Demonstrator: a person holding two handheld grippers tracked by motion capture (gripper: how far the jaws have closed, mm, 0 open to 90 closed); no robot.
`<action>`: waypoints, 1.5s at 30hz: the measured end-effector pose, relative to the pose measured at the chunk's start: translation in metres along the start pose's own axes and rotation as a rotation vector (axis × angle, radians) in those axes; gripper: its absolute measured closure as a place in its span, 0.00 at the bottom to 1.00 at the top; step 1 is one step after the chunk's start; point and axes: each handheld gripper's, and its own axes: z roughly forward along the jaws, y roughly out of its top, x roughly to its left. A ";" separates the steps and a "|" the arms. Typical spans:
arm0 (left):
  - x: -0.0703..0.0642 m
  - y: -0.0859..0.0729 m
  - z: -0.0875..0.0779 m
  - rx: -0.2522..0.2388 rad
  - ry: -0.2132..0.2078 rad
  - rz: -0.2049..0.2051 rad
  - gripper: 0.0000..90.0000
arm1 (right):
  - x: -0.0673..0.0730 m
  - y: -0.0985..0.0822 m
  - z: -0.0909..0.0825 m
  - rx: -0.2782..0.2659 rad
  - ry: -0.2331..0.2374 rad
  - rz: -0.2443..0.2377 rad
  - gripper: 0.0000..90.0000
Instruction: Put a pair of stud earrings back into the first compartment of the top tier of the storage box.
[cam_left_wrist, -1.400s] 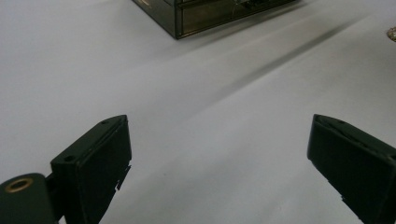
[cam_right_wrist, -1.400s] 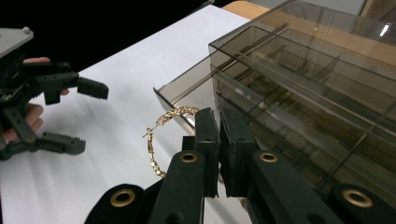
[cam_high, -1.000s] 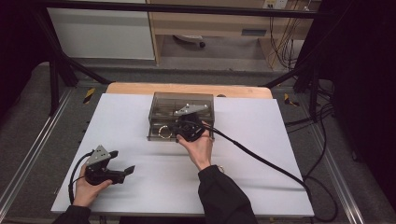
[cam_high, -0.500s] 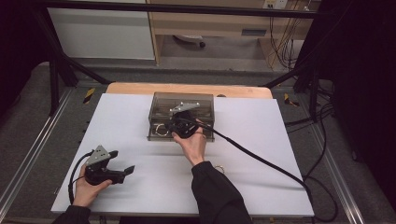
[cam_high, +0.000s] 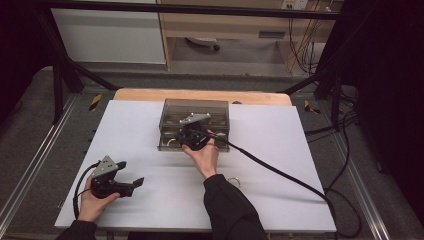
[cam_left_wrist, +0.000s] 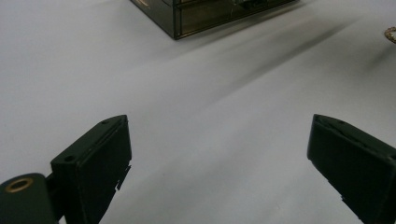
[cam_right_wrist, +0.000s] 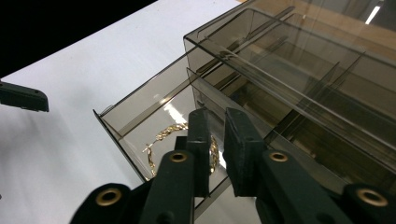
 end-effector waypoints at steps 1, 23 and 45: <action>0.000 0.000 0.000 0.000 0.000 0.000 0.07 | 0.000 0.001 -0.002 -0.003 0.003 -0.006 0.87; 0.000 0.000 0.000 0.001 0.004 0.001 0.07 | -0.003 0.002 -0.073 -0.069 -0.020 -0.033 0.20; -0.001 0.000 0.001 0.007 0.005 0.003 0.07 | -0.038 -0.063 -0.144 -0.034 -0.087 0.003 0.03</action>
